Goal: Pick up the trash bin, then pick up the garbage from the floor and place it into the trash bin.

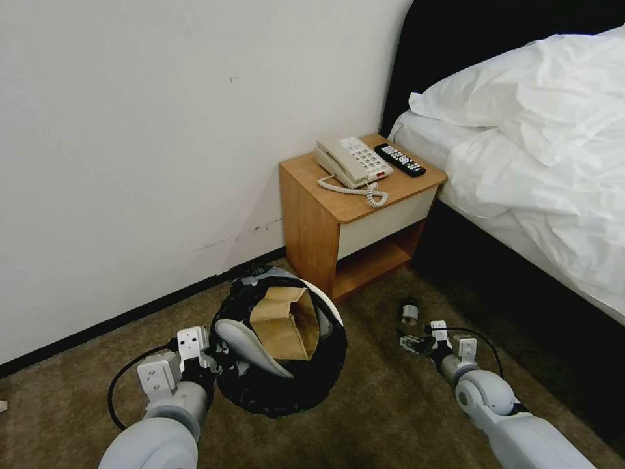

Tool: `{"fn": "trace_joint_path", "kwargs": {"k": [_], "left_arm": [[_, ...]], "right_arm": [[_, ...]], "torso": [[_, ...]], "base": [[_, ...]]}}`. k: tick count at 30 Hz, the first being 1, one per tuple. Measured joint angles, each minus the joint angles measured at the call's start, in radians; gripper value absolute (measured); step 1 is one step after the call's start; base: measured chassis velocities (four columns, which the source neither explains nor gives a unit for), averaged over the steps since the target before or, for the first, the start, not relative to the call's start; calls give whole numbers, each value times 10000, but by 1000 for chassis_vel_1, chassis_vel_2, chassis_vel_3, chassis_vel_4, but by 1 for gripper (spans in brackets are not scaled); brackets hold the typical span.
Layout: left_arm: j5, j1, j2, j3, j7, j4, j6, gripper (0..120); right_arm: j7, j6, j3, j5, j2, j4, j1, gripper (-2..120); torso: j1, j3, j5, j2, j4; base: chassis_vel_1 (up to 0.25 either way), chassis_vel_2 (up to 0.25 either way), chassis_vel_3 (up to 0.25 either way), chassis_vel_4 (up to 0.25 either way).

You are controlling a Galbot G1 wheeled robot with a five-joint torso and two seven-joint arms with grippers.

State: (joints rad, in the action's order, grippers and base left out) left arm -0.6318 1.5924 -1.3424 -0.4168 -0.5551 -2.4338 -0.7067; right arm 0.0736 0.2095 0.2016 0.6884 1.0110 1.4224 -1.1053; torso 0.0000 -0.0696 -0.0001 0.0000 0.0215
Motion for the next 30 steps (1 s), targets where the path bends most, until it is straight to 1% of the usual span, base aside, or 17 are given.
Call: {"fn": "trace_joint_path", "kwargs": {"k": [7,9,15,19,22,23,28,30], "left_arm": [[7,51,15,-16,5,-38,3,0],[27,83,4,-25,6,-60,8,0],[49,138,2,-50,17,-103,23,0],[64,166,-4,-52,36,-121,31,0],[114,191,-11,-54,88,-132,42,0],[136,202,-17,-54,121,-142,48,0],[159,203,-7,-47,138,-144,52,0],[149,191,36,-59,140,-150,54,0]], "right_arm": [[549,413,-134,697,362,-227,365,100],[928,838,-182,1253,523,-243,539,100],[1430,1316,-335,1793,756,-477,876,100],[1523,1393,-379,1872,881,-653,994,100],[1594,1458,-376,1985,1053,-843,1104,100],[1611,1517,-370,2034,1176,-974,1175,100],[1604,1528,-410,1908,1371,-1266,1328,100],[1556,1525,-441,1810,1531,-1553,1514,100]], "torso": [[0,0,1,0,0],[0,0,0,0,1],[0,0,0,0,0],[0,0,1,0,1],[0,0,-1,0,1],[0,0,3,0,-1],[0,0,0,0,3],[0,0,-1,0,-1]], "base": [[0,0,0,0],[0,0,0,0],[0,0,0,0],[0,0,0,0],[0,0,0,0],[0,0,0,0],[0,0,0,0],[0,0,0,0]]}}
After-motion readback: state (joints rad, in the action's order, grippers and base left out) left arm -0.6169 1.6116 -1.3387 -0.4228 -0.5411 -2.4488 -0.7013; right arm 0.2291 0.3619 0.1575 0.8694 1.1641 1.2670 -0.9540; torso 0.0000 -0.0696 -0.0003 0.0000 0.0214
